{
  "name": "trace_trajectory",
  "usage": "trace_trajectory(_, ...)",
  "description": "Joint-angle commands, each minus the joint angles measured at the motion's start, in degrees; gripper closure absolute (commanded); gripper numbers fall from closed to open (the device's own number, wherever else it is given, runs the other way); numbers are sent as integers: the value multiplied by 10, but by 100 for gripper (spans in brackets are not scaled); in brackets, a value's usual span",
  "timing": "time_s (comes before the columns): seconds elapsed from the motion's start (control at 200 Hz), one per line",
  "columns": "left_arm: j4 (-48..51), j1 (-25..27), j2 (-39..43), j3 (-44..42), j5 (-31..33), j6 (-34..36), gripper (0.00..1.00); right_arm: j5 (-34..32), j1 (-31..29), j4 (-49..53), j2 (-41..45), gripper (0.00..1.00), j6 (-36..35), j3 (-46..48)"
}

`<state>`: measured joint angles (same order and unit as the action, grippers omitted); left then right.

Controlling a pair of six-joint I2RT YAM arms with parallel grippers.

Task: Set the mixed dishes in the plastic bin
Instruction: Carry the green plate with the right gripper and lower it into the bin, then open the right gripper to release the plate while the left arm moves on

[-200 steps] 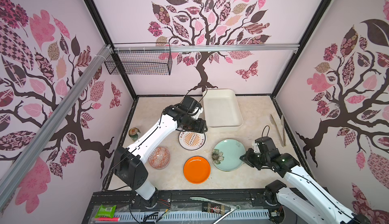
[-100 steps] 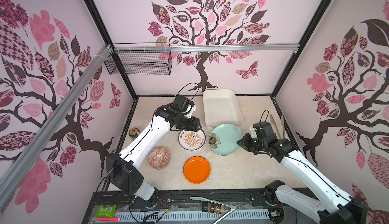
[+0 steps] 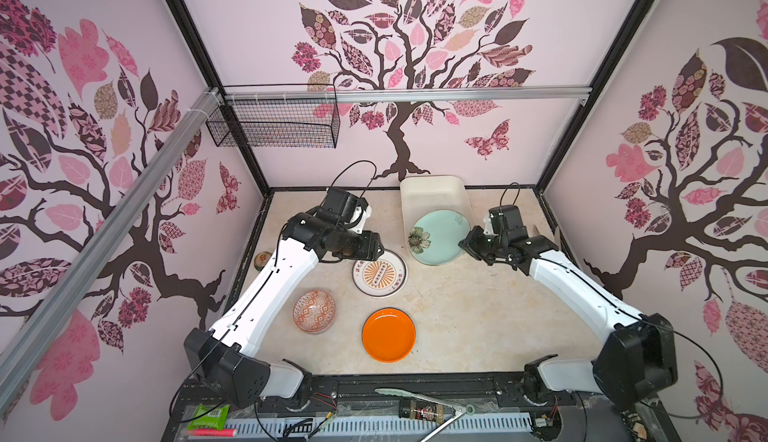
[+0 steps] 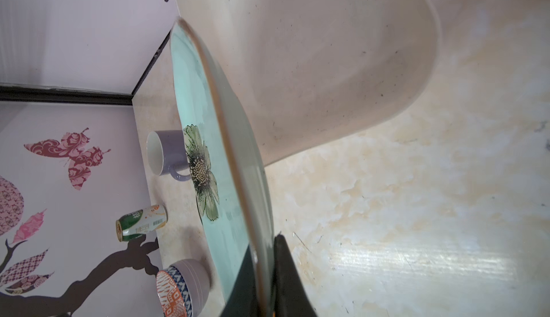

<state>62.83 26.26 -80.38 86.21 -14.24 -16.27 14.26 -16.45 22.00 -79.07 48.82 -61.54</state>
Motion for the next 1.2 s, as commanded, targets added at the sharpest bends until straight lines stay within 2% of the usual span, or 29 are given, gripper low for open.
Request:
trace_trajectory(0.0, -3, -2, 13, -21, -18, -8, 35, 16, 27, -105, -50, 100, -1, -49)
trace_trajectory(0.325, 2, -2, 13, -33, -9, 2, 36, 53, 52, -152, -233, 100, -21, -138)
trace_trajectory(0.515, 1, -2, -3, -29, -7, 4, 36, 62, 57, -141, -291, 100, -36, -176)
trace_trajectory(0.665, 2, -3, -16, -25, -7, 5, 36, 66, 63, -135, -313, 100, -50, -172)
trace_trajectory(0.85, 5, -2, -30, -17, -8, 6, 36, 68, 74, -68, -330, 100, -81, -178)
trace_trajectory(0.995, 4, -2, -35, -14, -11, 6, 36, 74, 75, -16, -324, 100, -109, -172)
trace_trajectory(1.195, -3, -3, -42, -16, -20, 3, 36, 84, 74, -3, -292, 100, -118, -122)
